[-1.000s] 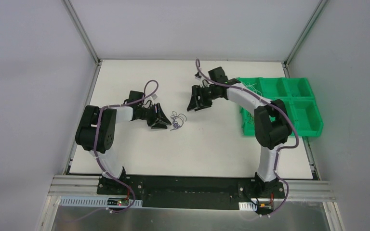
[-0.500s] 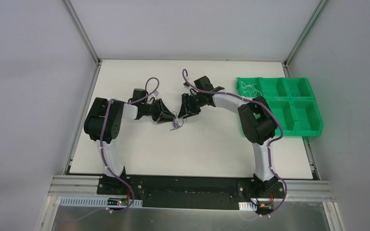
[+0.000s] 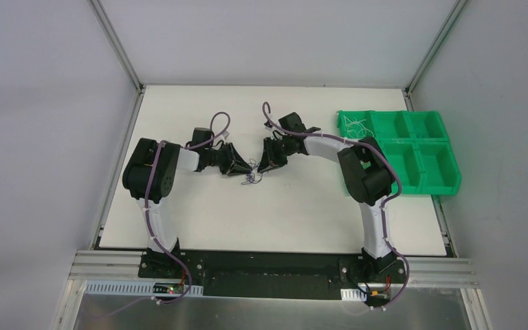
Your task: Untangle the cables
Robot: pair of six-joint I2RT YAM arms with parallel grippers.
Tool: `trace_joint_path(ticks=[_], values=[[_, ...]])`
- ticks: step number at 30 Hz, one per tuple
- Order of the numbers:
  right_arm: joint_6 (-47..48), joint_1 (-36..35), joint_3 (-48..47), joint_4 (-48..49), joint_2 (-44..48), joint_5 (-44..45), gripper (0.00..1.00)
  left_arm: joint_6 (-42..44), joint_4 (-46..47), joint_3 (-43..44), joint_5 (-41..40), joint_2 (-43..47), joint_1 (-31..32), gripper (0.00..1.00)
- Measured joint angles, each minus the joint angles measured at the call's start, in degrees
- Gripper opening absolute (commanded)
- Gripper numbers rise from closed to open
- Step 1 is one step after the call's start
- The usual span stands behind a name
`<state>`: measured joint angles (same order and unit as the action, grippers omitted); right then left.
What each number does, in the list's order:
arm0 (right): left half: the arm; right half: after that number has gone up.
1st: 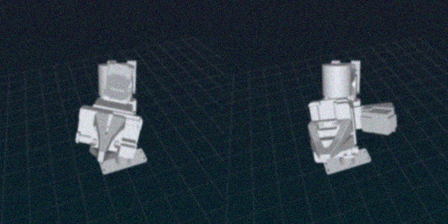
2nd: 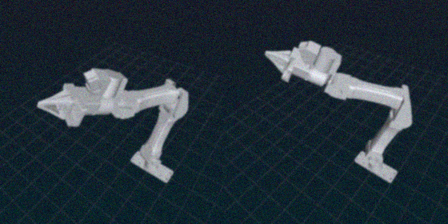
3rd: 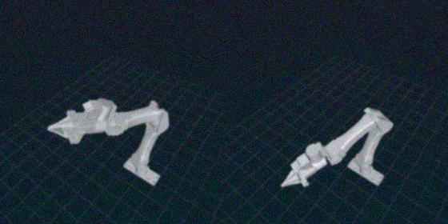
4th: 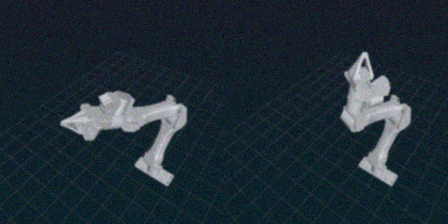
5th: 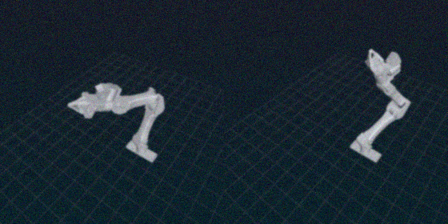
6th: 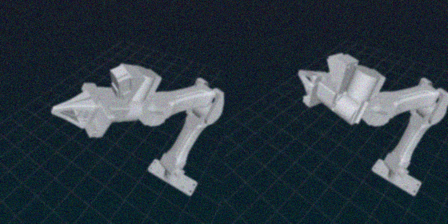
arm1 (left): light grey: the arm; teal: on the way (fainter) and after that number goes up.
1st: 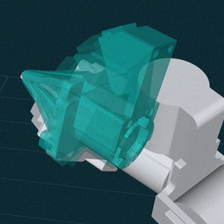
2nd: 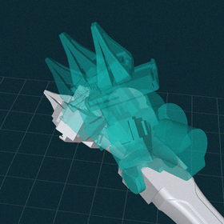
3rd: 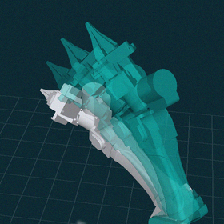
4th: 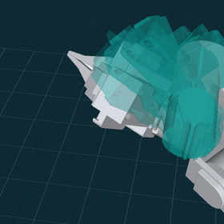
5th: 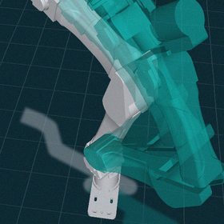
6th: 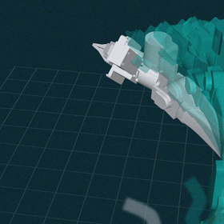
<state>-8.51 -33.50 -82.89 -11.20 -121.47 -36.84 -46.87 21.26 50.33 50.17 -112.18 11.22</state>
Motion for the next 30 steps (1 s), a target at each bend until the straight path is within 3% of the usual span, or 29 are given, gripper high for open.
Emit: trace_joint_path(ticks=[1, 4, 6, 11, 18, 25, 30], values=[[0.0, 0.0, 0.1, 0.0, 0.0, 0.0, 0.13, 0.1, 0.2, 0.0, 0.3, 0.0, 0.4, 0.30], [0.0, 0.0, 0.3, 0.1, 0.0, 0.4, 0.05, 0.3, 0.5, 0.4, 0.5, 0.0, 2.0, 0.00], [0.2, 0.0, 0.3, 0.1, 0.0, 1.1, 0.00, 1.2, -0.2, 0.6, 0.1, 0.0, 3.5, 0.00], [2.8, 0.1, 1.0, -1.3, 0.3, 6.1, 0.00, 3.8, -4.2, 0.6, -0.2, 2.7, 4.5, 0.00], [7.3, 1.1, 4.1, -1.9, 6.6, 11.4, 0.00, 8.9, -9.7, 1.4, 0.0, 17.2, 3.4, 0.00], [10.6, 2.8, 5.5, 0.7, 16.5, 14.5, 0.00, 10.6, -13.7, 8.3, 3.7, 23.6, 3.5, 0.00], [15.3, 5.0, 6.8, -0.8, 17.3, 21.6, 0.00, 9.2, -15.3, 13.8, 9.5, 25.9, 2.8, 0.00]])
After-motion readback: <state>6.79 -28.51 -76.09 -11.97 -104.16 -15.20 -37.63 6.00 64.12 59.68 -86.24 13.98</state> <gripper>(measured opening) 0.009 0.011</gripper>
